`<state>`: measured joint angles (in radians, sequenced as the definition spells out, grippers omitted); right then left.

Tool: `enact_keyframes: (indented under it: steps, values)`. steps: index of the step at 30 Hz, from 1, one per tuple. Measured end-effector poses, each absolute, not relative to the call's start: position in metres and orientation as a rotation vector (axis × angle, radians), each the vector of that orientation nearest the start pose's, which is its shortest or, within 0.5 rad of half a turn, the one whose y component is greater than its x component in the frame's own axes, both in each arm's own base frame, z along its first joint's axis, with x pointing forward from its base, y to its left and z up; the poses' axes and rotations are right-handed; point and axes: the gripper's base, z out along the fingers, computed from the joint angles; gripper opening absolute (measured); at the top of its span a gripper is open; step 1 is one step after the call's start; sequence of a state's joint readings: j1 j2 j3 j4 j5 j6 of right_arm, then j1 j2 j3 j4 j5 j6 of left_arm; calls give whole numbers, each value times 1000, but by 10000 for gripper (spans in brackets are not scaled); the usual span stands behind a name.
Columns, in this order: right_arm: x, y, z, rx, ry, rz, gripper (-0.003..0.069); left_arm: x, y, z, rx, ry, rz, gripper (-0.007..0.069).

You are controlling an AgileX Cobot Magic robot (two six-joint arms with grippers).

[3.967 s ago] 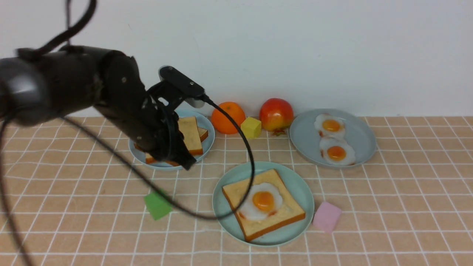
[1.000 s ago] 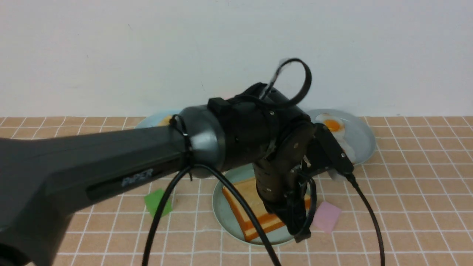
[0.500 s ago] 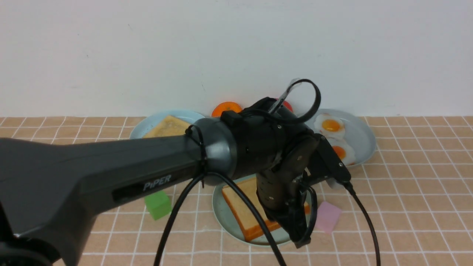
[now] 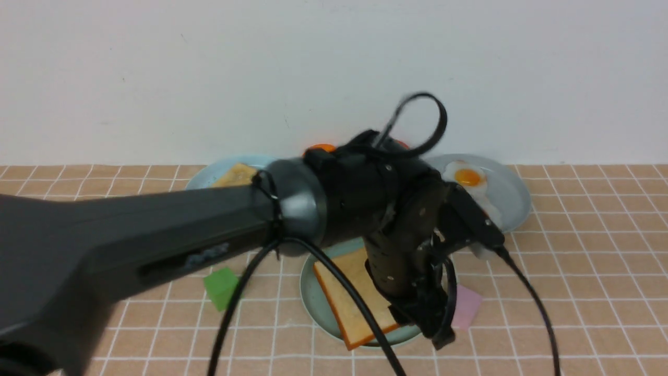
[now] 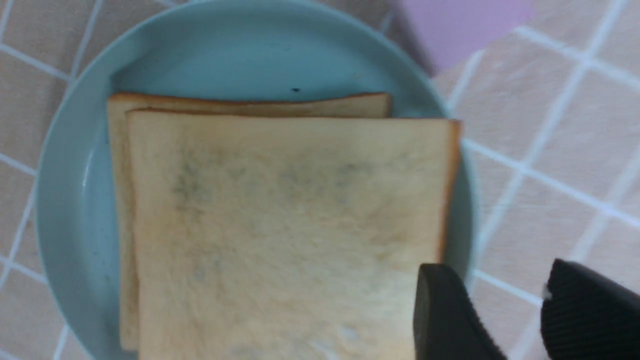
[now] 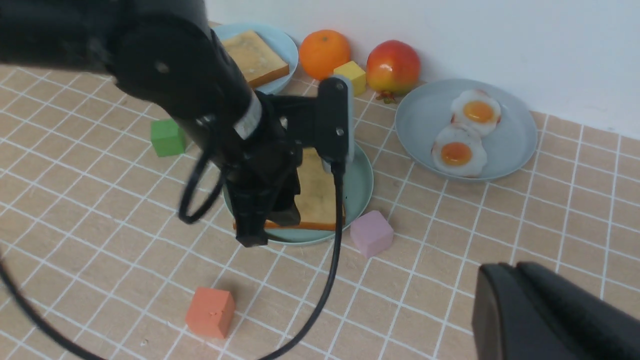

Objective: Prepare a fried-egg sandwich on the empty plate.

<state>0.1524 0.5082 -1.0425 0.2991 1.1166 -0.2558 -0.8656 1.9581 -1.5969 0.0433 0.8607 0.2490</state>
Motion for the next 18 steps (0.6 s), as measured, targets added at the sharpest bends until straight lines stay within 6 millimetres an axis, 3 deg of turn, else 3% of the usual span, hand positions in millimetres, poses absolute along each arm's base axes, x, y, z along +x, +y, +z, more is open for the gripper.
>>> enact_keyframes:
  steps: [3,7,10,14,15,18]
  values:
    - [37,30,418,-443,1993,294,50,266,-312,292,1336,2238,-223,181]
    - [37,30,418,-443,1993,294,50,233,-275,377,1164,2056,-349,-11]
    - [37,30,418,-443,1993,294,52,195,-232,423,1042,1861,-437,-13]
    - [37,30,418,-443,1994,294,46,161,-193,426,955,1755,-509,-13]
    - [37,30,418,-439,1996,297,36,144,-173,415,908,1727,-549,-13]
    - [36,30,417,-423,2012,306,17,121,-146,390,836,1680,-600,-13]
